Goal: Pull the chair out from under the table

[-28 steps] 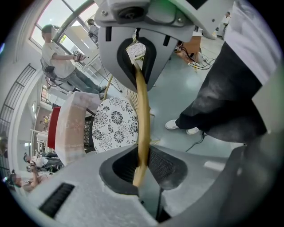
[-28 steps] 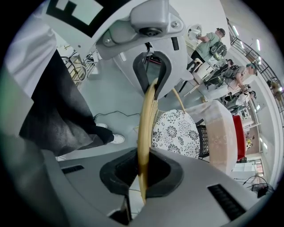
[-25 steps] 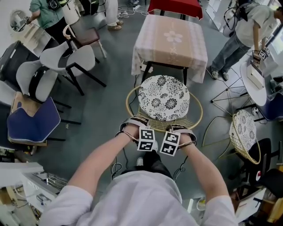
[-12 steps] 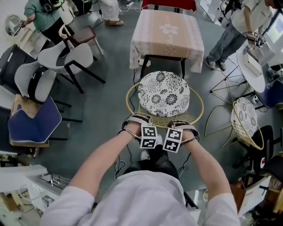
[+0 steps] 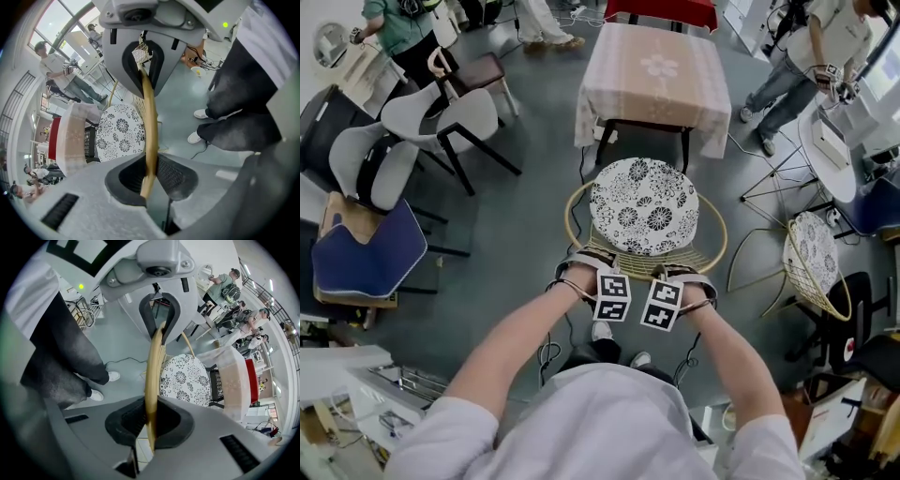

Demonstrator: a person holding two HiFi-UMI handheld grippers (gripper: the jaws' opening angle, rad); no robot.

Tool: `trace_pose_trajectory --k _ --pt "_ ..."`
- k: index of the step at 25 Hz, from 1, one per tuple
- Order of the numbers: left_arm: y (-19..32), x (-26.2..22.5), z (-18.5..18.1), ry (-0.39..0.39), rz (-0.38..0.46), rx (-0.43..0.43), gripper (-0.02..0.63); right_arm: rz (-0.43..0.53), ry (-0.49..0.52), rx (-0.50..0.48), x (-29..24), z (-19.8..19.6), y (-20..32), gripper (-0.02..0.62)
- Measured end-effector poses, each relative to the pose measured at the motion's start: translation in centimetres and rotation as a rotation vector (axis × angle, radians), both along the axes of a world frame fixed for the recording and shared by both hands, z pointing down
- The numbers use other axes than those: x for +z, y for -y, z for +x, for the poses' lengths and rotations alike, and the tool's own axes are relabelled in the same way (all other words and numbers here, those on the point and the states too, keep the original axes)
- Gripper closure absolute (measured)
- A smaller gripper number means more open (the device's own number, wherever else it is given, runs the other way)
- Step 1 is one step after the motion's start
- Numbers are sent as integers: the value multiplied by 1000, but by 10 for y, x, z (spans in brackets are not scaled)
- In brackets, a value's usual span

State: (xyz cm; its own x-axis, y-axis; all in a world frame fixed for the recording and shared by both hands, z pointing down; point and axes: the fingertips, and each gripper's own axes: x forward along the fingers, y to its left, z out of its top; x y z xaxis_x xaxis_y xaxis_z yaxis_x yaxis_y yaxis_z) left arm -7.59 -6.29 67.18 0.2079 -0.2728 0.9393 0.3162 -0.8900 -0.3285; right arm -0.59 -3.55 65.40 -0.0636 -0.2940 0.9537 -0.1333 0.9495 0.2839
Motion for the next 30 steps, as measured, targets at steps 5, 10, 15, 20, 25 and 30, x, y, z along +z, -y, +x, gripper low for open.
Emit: trace_pose_trajectory --k 5,10,15,20,25,30 --pt "-8 0 -1 6 2 -7 548 4 6 -15 0 -1 -8 581" --pt "-19 2 0 23 -4 -18 548 2 20 -29 0 1 -19 581" --pt "-22 2 -4 24 -12 -41 546 22 33 -39 -1 -3 -21 581" --pt "-22 2 -4 23 -1 -55 546 35 67 -34 -2 -5 -23 581" --pt "-21 0 -2 -25 -7 -128 540 30 99 -27 -2 -6 -28 492" --pt "-23 -9 0 -68 -10 -207 517 72 112 -29 -7 -3 -27 479"
